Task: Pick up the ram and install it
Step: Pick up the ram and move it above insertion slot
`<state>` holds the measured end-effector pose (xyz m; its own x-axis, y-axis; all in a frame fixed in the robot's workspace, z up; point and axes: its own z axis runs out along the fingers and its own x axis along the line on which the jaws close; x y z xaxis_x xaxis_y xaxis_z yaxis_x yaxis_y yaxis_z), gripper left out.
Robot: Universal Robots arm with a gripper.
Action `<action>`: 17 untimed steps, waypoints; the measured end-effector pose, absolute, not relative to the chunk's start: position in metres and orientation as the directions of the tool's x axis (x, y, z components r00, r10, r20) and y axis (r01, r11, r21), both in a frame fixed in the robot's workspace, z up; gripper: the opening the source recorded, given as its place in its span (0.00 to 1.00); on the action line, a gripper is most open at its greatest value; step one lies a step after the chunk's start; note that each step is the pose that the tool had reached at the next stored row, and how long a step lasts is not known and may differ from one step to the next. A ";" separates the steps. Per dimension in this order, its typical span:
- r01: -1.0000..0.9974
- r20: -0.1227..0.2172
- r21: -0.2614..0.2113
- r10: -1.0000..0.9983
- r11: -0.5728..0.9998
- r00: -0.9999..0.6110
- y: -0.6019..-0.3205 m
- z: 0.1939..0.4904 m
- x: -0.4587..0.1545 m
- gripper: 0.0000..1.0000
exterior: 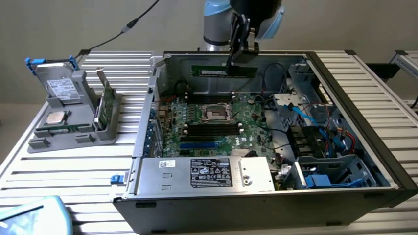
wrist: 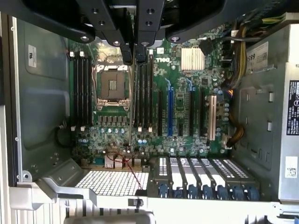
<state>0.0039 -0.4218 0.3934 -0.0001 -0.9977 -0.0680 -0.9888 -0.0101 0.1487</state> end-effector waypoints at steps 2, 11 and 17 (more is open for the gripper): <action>-0.989 -0.068 0.149 -0.998 -0.016 0.006 -0.422 0.390 0.004 0.14; -0.986 -0.068 0.149 -0.996 -0.071 0.061 -0.421 0.373 0.002 0.14; -0.986 -0.068 0.149 -0.996 -0.072 0.062 -0.421 0.370 0.002 0.14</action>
